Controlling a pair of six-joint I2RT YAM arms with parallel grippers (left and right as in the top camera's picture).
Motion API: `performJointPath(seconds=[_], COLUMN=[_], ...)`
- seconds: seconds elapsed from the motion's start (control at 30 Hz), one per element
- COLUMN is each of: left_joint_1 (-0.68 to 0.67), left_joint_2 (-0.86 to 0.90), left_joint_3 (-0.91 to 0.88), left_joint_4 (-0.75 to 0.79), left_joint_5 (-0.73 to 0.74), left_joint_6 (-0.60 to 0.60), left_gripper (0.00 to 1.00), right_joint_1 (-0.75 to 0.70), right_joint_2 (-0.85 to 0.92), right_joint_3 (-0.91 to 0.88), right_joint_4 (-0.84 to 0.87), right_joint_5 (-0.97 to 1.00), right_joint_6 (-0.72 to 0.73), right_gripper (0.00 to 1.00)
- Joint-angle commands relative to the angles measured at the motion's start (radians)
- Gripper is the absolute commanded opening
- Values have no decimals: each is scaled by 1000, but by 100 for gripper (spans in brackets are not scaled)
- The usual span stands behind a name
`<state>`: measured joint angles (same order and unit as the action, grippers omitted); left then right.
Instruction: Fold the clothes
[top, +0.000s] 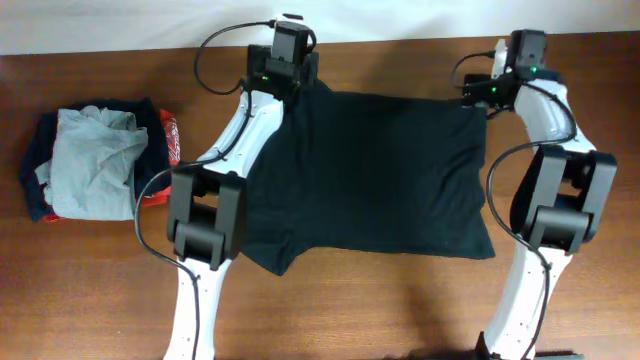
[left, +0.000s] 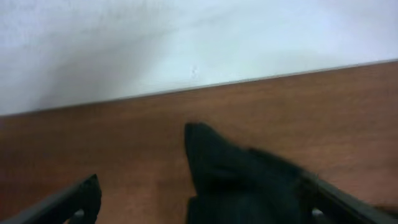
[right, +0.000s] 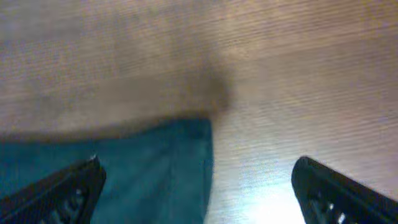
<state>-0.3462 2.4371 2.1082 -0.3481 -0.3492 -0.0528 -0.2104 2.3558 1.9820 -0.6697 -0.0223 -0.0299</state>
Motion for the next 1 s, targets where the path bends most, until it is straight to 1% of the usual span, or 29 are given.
performJointPath(seconds=[0.0,0.17,0.3,0.43,0.5,0.53,0.63,0.7,0.77,0.83,0.93,0.97], left_joint_1=[35,51,55,55,55,55,55,55,55,55,55,55], left_joint_2=[-22,-55,-117,-177,-230,-261,-309,-346,-367,-393,-404,-408], left_joint_3=[30,65,145,236,298,317,322,322,322,322,322,322], left_joint_4=[-85,-272,-463,-615,-733,-797,-881,-971,-1030,-1152,-1261,-1299], left_joint_5=[-14,6,111,173,214,235,261,260,260,260,261,260], left_joint_6=[-3,-3,-3,-3,-3,-3,-4,-5,-21,-55,-69,-79], left_gripper=[99,99,99,99,99,99,99,99,99,99,99,99], right_joint_1=[-24,-27,-27,-27,-27,-25,-19,-17,-16,-16,-15,-12], right_joint_2=[5,5,5,5,5,-6,-66,-124,-170,-275,-393,-459], right_joint_3=[158,386,591,745,865,903,902,901,901,900,843,774], right_joint_4=[-103,-375,-632,-840,-1001,-1030,-1030,-1029,-1029,-1030,-1029,-1029], right_joint_5=[19,-6,-116,-183,-188,-205,-236,-237,-235,-226,-188,-158], right_joint_6=[16,20,19,23,70,92,142,171,170,170,170,170], right_gripper=[99,99,99,99,99,99,99,99,99,99,99,99])
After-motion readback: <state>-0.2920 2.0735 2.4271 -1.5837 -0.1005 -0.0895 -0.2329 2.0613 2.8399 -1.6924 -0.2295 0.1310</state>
